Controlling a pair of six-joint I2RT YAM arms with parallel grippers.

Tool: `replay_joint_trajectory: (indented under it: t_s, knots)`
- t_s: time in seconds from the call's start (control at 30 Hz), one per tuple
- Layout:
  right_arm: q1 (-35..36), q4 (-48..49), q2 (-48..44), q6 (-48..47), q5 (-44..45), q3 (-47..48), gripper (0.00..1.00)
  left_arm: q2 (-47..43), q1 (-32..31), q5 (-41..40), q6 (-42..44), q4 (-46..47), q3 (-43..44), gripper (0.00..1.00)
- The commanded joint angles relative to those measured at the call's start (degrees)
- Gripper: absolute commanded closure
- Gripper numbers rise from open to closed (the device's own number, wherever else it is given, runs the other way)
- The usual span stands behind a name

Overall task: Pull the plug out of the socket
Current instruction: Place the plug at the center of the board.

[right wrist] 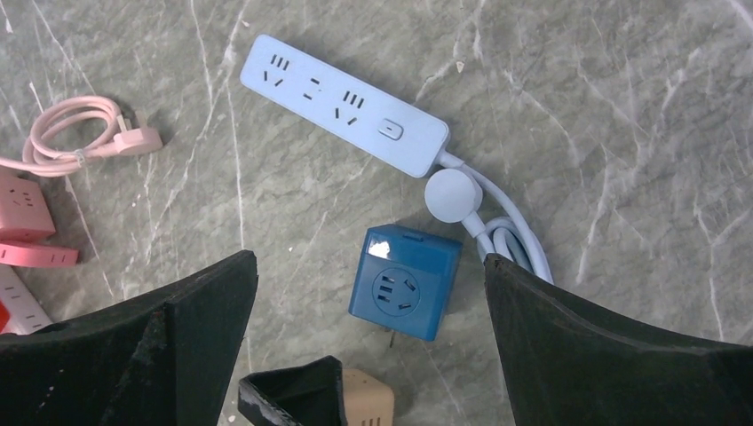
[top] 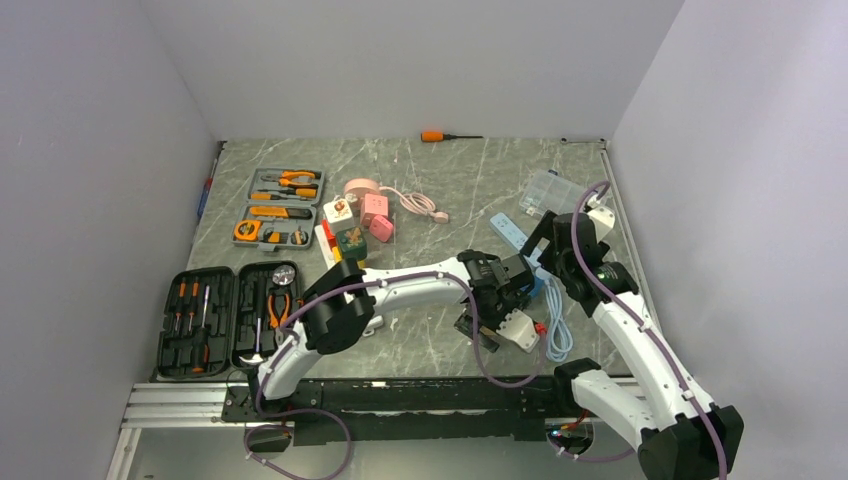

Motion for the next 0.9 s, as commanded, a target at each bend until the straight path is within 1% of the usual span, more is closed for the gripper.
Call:
replay_joint_trajectory:
  t_s: [0.0, 0.07, 0.13, 0.2, 0.3, 0.37, 0.4, 0.5, 0.6, 0.7, 0.8, 0.87]
  knots:
    - [-0.34, 1.95, -0.45, -1.08, -0.44, -0.38, 0.0, -2.42, 0.96, 3.98, -3.13, -2.46, -0.35, 0.01]
    - [-0.34, 2.37, -0.25, -1.42, -0.91, -0.05, 0.0, -4.21, 1.18, 4.54, -2.83, -4.72, -0.01, 0.01]
    - [-0.37, 2.63, 0.44, -1.97, -1.75, 0.58, 0.0, -5.95, 1.96, 3.59, -4.01, -8.44, 2.46, 0.01]
    - [-0.31, 2.48, 1.75, -2.39, -2.36, 1.74, 0.0, -6.21, 2.92, -1.18, -5.75, -15.2, 7.7, 0.01]
    - [-0.3, 3.51, 3.56, -2.75, -3.61, 2.73, 0.0, -6.72, 5.48, -7.89, -8.07, -28.05, 15.02, 0.01]
    - [-0.22, 4.8, 5.21, -2.98, -5.51, 3.26, 0.0, -9.48, 8.17, -10.18, -10.76, -32.15, 15.67, 0.01]
    - [-0.12, 5.62, 6.14, -3.11, -6.58, 3.53, 0.0, -11.76, 10.07, -9.97, -12.04, -33.16, 15.21, 0.01]
    - [2.03, 8.11, 9.63, -3.41, -7.66, 5.09, 0.0, -20.49, 15.04, -10.66, -13.79, -30.73, 10.69, 0.01]
    - [6.87, 7.85, 15.49, -3.82, -5.03, 9.41, 0.0, -29.08, 19.63, -12.08, -13.22, -25.77, 7.62, 0.01]
    - [12.52, 6.52, 22.07, -4.49, -1.52, 15.43, 0.0, -34.5, 24.56, -13.34, -12.39, -24.32, 8.57, 0.01]
    - [15.27, 5.92, 28.04, -5.39, -1.58, 21.53, 0.0, -38.83, 31.25, -14.25, -13.02, -21.84, 8.53, 0.0]
    - [16.36, 6.18, 30.65, -6.62, -2.3, 24.31, 0.0, -41.14, 36.5, -11.33, -14.32, -22.23, 8.71, 0.01]
